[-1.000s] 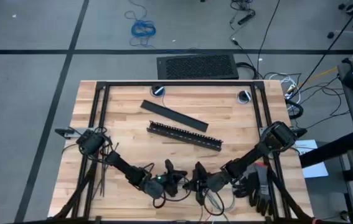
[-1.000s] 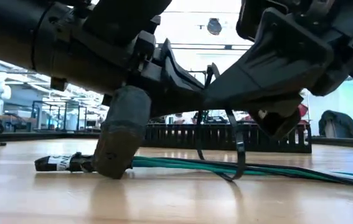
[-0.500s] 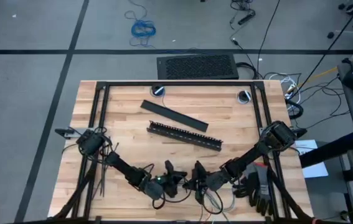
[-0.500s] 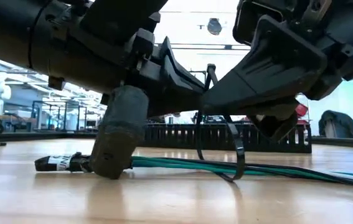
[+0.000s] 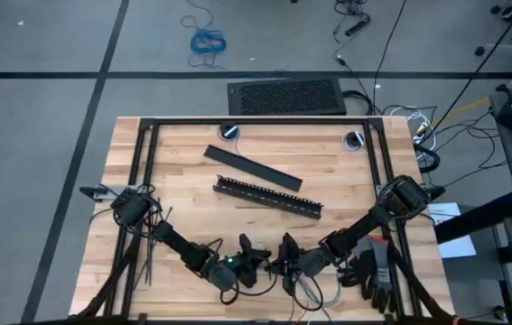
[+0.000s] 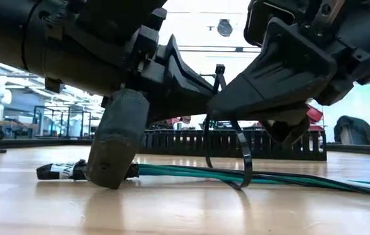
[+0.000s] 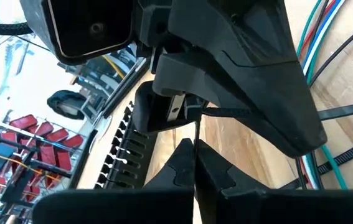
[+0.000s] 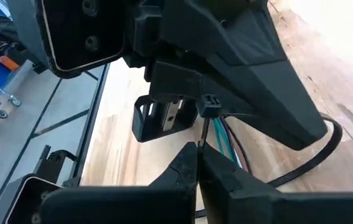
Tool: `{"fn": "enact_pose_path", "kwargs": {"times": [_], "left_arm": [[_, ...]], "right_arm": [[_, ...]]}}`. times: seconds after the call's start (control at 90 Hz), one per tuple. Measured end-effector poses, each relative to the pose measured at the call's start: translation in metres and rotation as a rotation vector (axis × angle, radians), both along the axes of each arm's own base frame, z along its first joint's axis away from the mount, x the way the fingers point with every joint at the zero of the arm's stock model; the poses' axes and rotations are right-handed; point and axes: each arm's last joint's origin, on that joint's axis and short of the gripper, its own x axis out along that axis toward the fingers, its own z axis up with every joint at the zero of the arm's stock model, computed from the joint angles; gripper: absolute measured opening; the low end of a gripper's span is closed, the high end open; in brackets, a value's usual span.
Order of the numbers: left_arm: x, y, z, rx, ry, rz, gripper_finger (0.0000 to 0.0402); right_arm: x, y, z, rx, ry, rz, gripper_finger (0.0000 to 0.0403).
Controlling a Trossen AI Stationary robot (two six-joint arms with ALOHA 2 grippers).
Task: Ziptie cables
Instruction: Wrap the cable wires with the black zip tie
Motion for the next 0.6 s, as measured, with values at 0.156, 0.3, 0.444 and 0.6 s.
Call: {"fn": "enact_pose_path", "kwargs": {"times": [0.156,0.3,0.444,0.6], "left_arm": [[-0.002,-0.002,-0.001,0.003,0.01,-0.006,0.0],[-0.003,-0.003,-0.002,0.006,0.016,-0.008,0.0],[-0.003,-0.003,-0.002,0.008,0.021,-0.01,0.0],[-0.003,-0.003,-0.003,0.013,0.037,-0.025,0.0]], "right_arm": [[0.0,0.0,0.001,0.004,-0.008,0.001,0.0],[0.001,0.001,0.003,0.014,-0.031,0.002,0.0],[0.002,0.001,0.01,0.003,-0.064,0.011,0.0],[0.001,-0.002,0.02,-0.023,-0.079,0.014,0.0]]}}
